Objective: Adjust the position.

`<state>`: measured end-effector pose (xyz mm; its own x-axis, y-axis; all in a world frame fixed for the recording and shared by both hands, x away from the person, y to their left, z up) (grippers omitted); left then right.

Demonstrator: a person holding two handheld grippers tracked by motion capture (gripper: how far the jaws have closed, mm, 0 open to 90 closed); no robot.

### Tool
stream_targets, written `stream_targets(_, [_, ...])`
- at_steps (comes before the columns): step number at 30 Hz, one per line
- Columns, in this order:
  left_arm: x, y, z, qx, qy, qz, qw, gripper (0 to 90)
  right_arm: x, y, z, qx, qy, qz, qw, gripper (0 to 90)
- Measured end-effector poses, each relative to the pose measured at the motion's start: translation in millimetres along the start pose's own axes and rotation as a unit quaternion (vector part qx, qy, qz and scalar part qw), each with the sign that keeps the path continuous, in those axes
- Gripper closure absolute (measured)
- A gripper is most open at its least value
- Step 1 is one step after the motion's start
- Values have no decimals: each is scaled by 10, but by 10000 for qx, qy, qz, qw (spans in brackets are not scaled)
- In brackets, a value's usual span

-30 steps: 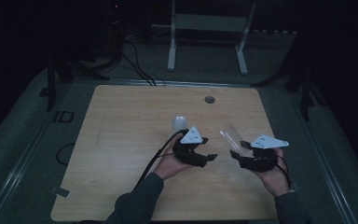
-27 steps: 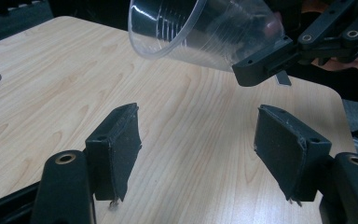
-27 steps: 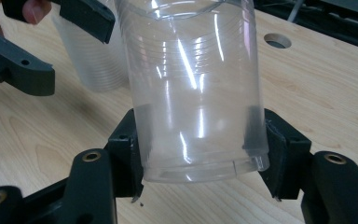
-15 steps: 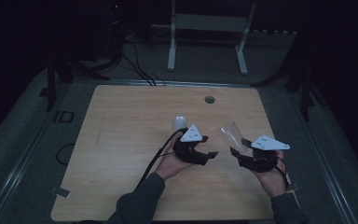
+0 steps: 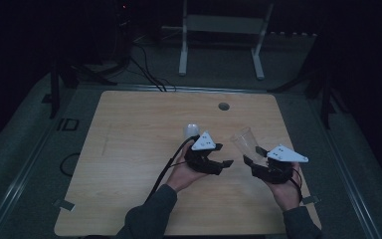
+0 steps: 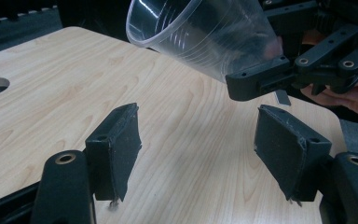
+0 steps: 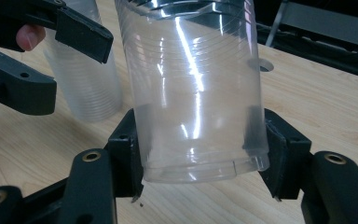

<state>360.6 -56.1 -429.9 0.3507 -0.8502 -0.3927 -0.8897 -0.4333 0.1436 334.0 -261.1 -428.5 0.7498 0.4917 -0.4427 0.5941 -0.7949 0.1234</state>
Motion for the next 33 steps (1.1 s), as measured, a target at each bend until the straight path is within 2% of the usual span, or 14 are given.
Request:
stream_targets(19, [2, 34, -85, -17, 139, 0, 9999, 308, -37, -3, 9, 267, 566, 195, 9978, 415])
stream_targets(33, [8, 24, -201, -316, 293, 187, 9989, 248, -29, -58, -5, 280, 746, 167, 9967, 415])
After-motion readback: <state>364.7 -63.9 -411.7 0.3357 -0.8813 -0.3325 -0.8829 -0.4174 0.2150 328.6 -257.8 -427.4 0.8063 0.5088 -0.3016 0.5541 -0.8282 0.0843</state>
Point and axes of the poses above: each handheld gripper's, and its own axes: x roughly forward along the jaws, z roughly out of its underside, y roughly to its right, the point moved 4 cm from there along x, roughly forward along the jaws, and after that the axes turned 3 degrees about -x, right-handed, at the moved point
